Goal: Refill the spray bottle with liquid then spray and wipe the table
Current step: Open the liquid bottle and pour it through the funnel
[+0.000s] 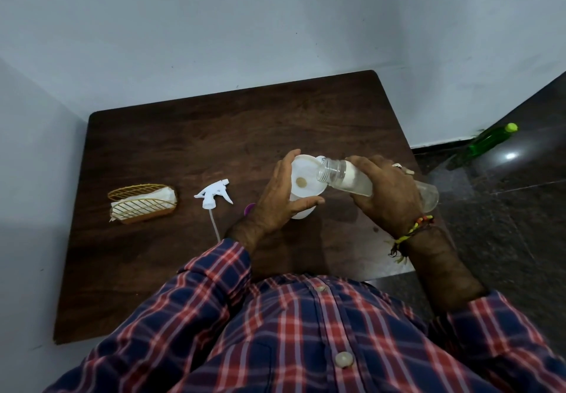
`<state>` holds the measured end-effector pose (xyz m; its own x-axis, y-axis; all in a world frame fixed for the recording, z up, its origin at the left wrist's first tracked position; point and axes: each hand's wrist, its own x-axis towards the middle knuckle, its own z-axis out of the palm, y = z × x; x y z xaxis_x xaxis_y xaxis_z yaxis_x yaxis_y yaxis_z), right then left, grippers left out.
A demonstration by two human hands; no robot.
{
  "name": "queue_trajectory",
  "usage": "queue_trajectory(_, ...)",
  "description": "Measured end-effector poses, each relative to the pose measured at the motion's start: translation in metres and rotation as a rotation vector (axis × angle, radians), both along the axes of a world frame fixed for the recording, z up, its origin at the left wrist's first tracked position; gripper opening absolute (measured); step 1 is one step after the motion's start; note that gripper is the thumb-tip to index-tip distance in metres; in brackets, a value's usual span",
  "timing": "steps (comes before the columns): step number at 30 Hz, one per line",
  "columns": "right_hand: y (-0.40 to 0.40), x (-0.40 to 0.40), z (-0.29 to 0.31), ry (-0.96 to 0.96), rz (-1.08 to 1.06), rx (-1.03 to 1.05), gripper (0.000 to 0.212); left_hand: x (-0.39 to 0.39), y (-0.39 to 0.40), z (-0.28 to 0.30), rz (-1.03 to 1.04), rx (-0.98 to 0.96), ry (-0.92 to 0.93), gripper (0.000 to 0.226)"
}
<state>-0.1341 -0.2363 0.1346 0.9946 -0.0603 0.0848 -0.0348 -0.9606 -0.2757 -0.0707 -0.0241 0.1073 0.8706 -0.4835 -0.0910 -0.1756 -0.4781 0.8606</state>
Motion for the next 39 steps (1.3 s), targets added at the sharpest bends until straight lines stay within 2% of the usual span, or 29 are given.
queue_trajectory(39, 0.004, 0.0038, 0.0043, 0.022, -0.036, -0.024, 0.066, 0.0075, 0.0022, 0.0065, -0.018, 0.04, -0.035, 0.093)
